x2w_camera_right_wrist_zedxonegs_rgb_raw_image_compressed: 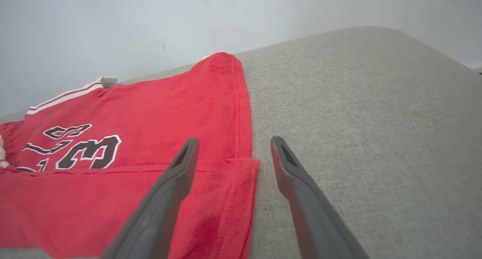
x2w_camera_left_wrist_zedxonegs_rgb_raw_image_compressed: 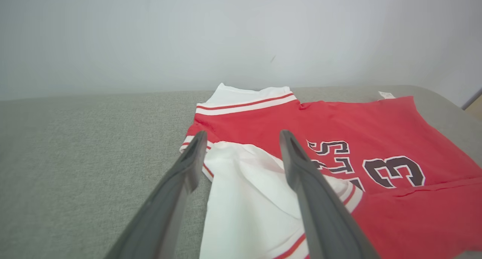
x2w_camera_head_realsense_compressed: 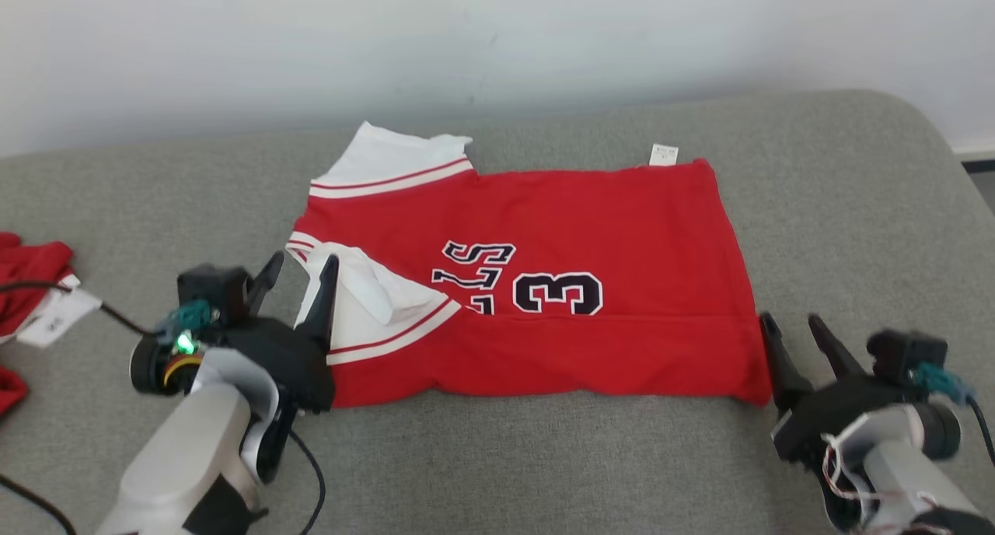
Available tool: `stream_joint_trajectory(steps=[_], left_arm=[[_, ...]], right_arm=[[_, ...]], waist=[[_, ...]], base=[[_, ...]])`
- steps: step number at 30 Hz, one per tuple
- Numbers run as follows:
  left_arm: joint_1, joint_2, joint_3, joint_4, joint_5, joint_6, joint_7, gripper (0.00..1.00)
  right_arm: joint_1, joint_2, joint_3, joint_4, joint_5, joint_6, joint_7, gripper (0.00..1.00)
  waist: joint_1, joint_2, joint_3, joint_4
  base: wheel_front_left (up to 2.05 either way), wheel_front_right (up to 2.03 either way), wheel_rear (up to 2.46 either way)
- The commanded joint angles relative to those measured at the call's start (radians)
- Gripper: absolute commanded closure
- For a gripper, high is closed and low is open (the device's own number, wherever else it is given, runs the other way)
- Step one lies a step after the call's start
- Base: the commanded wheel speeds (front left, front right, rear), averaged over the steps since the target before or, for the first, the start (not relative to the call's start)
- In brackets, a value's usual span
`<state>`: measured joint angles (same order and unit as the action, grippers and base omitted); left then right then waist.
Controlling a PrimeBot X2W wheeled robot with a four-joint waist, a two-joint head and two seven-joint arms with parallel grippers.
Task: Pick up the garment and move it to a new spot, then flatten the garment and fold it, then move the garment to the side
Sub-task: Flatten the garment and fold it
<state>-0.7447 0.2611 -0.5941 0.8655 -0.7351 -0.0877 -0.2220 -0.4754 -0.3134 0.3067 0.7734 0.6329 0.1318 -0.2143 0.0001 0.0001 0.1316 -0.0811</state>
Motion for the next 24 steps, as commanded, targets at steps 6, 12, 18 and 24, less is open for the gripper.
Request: stream_joint_trajectory(steps=[6,12,18,24], left_arm=[[0.115,-0.007,0.02,-0.026,0.009,0.021,-0.038,0.0],[0.221,-0.005,0.018,-0.064,0.039,0.053,-0.044,0.0],[0.267,-0.016,0.019,-0.047,0.038,0.057,-0.045,0.0],[0.239,-0.027,0.007,0.015,0.06,0.062,-0.043,0.0]], right_arm=[[0.112,-0.011,-0.014,-0.027,0.02,-0.002,-0.038,0.0],[0.165,0.008,-0.021,-0.036,0.014,-0.002,-0.044,0.0],[0.13,0.023,-0.006,0.023,-0.053,-0.002,-0.048,0.0],[0.075,0.057,0.01,0.105,-0.093,-0.002,-0.05,0.0]], waist=[[-0.0001,-0.0001,-0.067,0.035],[-0.0001,-0.0001,-0.053,0.045],[-0.0001,-0.0001,-0.036,0.042],[-0.0001,-0.0001,-0.008,0.039]], base=[[0.0,0.0,0.0],[0.0,0.0,0.0],[0.0,0.0,0.0],[0.0,0.0,0.0]])
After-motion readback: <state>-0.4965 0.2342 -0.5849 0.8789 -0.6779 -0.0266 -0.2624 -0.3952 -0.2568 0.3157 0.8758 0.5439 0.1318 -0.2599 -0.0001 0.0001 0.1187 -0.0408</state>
